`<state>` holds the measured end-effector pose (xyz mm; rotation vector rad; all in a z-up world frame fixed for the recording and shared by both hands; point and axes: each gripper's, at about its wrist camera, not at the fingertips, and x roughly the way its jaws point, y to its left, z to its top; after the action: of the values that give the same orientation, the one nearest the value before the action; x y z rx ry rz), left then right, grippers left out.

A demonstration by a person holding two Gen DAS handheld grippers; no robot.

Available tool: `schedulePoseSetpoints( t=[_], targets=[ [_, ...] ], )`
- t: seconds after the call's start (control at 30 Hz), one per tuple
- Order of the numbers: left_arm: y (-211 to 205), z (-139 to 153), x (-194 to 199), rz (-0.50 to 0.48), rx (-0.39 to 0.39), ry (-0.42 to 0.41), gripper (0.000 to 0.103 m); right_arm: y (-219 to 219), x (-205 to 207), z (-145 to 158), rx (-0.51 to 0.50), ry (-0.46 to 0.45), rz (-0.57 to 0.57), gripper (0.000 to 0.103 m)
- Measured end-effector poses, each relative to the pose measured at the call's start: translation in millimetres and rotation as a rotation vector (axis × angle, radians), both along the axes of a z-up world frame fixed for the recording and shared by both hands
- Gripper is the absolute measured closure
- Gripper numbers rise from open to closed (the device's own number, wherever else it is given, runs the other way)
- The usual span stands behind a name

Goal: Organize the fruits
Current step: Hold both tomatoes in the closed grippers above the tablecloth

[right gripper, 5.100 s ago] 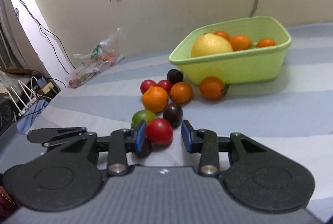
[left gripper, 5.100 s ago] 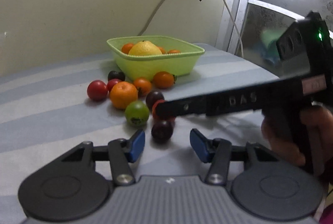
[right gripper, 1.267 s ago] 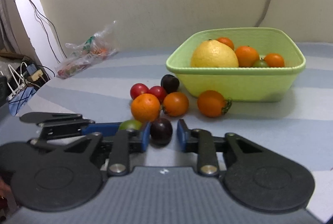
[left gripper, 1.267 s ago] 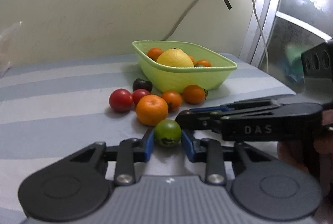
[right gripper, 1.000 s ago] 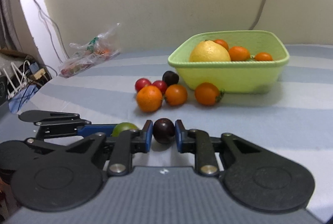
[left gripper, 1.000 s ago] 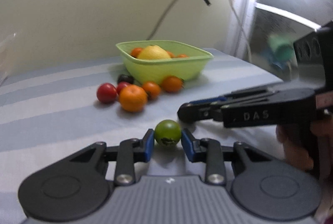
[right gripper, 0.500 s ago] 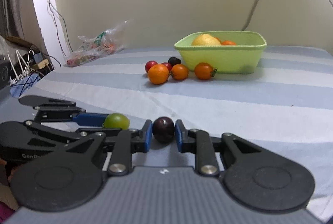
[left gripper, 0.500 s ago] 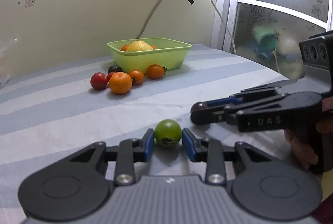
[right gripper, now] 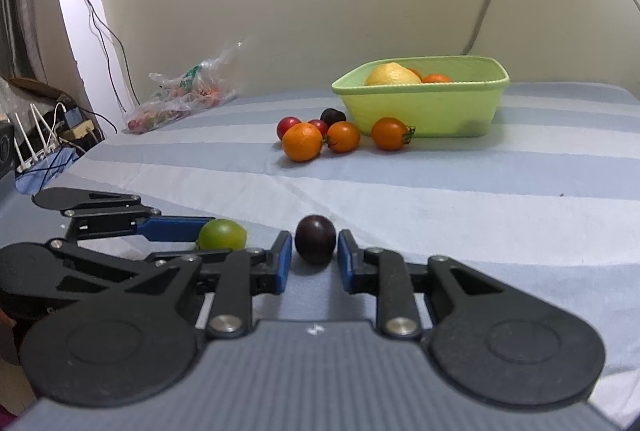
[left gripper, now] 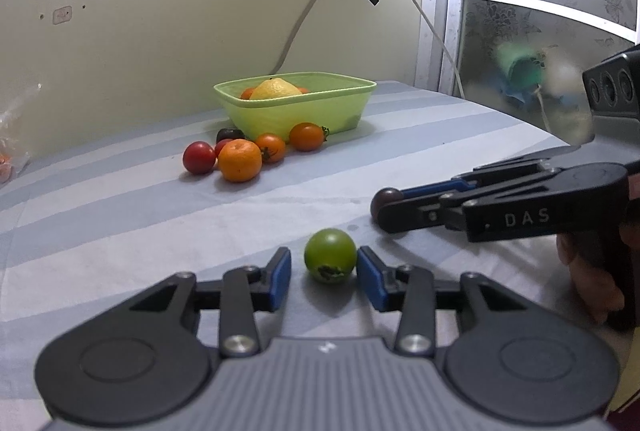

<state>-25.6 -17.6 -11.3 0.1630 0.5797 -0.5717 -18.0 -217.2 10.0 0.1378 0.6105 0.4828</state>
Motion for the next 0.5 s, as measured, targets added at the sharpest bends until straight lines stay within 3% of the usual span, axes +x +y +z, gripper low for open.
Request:
schedulePoseSetpoints(
  t=[0.5],
  targets=[
    [-1.1, -1.0, 1.0, 0.005, 0.013, -0.004, 0.062, 0.4, -0.5, 0.2, -0.006, -0.003, 0.002, 0.075]
  ],
)
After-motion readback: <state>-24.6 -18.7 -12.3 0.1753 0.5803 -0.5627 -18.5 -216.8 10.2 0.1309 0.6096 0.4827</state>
